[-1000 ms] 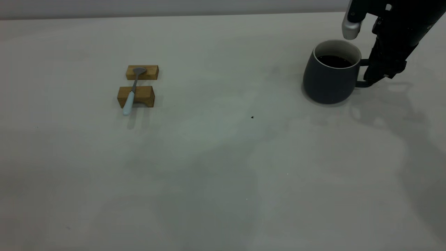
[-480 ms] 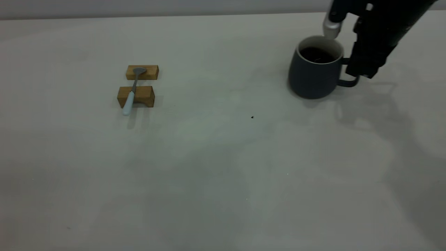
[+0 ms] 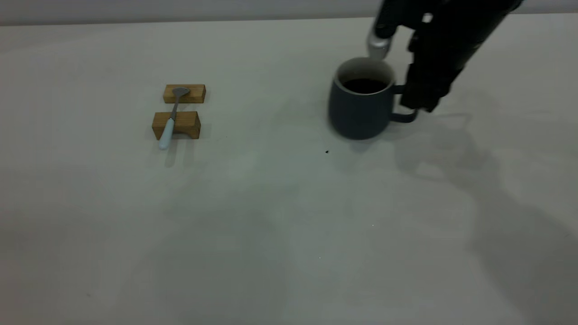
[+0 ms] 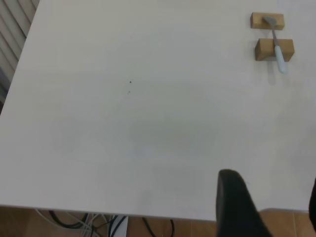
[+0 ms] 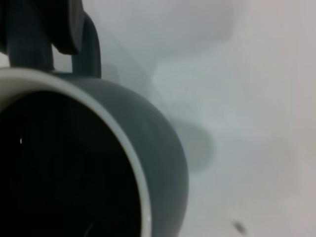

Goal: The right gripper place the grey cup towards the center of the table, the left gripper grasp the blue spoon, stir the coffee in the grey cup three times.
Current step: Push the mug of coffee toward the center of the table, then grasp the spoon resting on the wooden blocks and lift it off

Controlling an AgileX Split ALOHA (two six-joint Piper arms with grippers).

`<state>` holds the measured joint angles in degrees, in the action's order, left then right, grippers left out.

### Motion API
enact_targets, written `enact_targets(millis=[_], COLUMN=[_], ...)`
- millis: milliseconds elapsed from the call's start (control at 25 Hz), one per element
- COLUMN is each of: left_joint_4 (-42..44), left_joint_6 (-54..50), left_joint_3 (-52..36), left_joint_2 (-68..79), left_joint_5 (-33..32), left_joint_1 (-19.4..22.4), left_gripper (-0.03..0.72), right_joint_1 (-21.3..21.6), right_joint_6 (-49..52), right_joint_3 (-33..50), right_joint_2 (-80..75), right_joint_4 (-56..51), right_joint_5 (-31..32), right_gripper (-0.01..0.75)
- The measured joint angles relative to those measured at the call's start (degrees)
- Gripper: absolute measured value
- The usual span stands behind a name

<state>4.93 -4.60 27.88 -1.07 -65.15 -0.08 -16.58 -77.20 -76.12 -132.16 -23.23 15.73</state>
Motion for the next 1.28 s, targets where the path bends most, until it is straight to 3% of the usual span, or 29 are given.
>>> enact_targets(millis=[200,480,560,800,880,1040,1280], left_joint_4=[0.00,0.00,0.00,0.00,0.00,0.00,0.00], left_joint_6=[0.00,0.00,0.00,0.00,0.00,0.00,0.00], left_joint_3=[0.00,0.00,0.00,0.00,0.00,0.00,0.00], left_joint_2=[0.00,0.00,0.00,0.00,0.00,0.00,0.00], left_joint_5=[0.00,0.00,0.00,0.00,0.00,0.00,0.00], left_joint_1=[0.00,0.00,0.00,0.00,0.00,0.00,0.00], left_gripper=[0.436,0.436,0.436,0.436,0.436,0.436,0.436], right_joint_1=[-4.31,-7.20,-7.27,-7.11,-6.24,-2.12,6.71], right_joint_6=[0.00,0.00,0.00,0.00,0.06,4.63,29.32], right_joint_3=[0.00,0.00,0.00,0.05,0.05,0.05,0.05], right_joint_2=[0.00,-0.14,-0.14,2.64,5.99,15.28,32.23], right_joint_4=[-3.36,-7.01,-7.63,-7.75,-7.37,-4.44,5.03], right_joint_5=[-1.47,-4.91,-5.44,-4.14,-0.41,14.60,37.05], right_gripper=[0.204,0.233,0.282,0.525,0.582,0.628,0.620])
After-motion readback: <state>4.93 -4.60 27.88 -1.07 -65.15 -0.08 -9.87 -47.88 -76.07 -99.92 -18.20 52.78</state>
